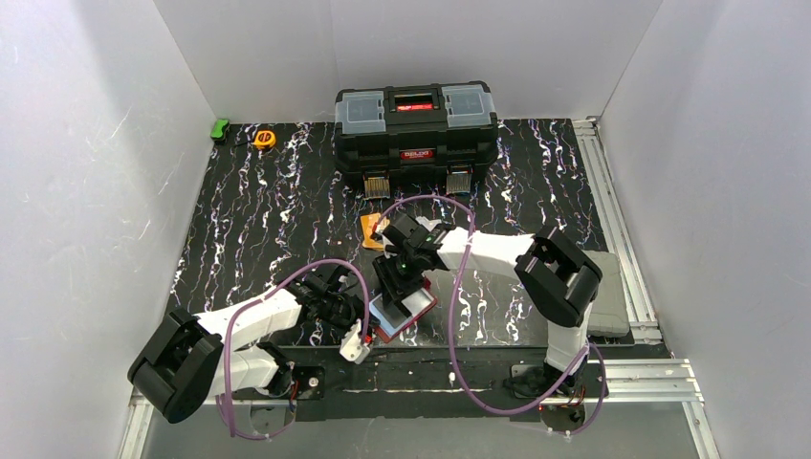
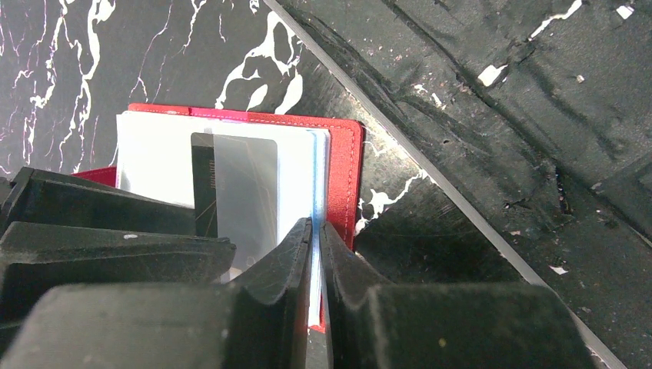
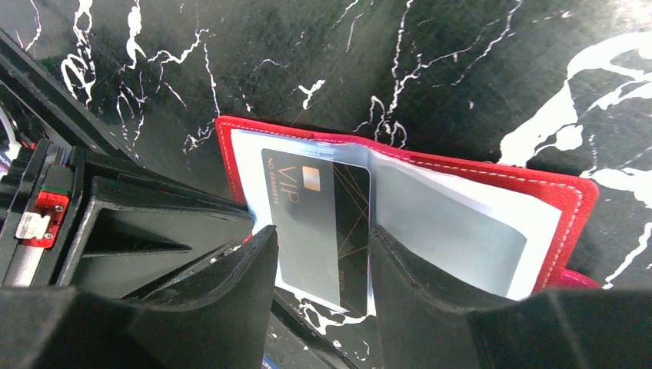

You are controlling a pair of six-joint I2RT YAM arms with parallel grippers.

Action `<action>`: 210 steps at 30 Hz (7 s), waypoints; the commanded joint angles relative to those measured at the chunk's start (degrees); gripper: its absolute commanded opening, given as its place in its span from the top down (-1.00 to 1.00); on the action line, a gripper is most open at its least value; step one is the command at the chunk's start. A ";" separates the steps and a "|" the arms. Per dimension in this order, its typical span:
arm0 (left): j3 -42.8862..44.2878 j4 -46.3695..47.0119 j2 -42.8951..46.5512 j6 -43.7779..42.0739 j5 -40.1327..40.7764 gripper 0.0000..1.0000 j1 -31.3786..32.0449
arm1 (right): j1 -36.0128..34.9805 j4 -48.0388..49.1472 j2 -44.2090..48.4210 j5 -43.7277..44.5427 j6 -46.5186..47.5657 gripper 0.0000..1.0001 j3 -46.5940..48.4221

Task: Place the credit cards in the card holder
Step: Insert the credit card into the card holder, then pick up the credit card from the center of the board.

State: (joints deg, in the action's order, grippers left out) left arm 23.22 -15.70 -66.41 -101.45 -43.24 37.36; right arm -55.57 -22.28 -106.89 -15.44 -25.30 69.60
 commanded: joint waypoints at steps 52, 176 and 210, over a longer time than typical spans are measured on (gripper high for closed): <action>13.82 -13.95 21.67 59.37 6.17 0.95 -29.98 | -16.66 -6.86 7.18 30.80 7.16 -0.49 -0.82; 43.93 14.97 -45.10 115.17 -0.65 -0.21 -32.56 | 18.31 17.36 -10.08 -0.41 -7.88 0.10 17.77; 45.43 18.96 -50.27 115.78 -5.08 0.19 -33.67 | 15.32 16.57 -16.31 -1.34 -11.08 0.47 20.07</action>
State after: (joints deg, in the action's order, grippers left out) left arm 68.45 3.73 -116.55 14.66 -47.77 4.16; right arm -39.97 -6.28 -123.17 -16.88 -35.94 87.33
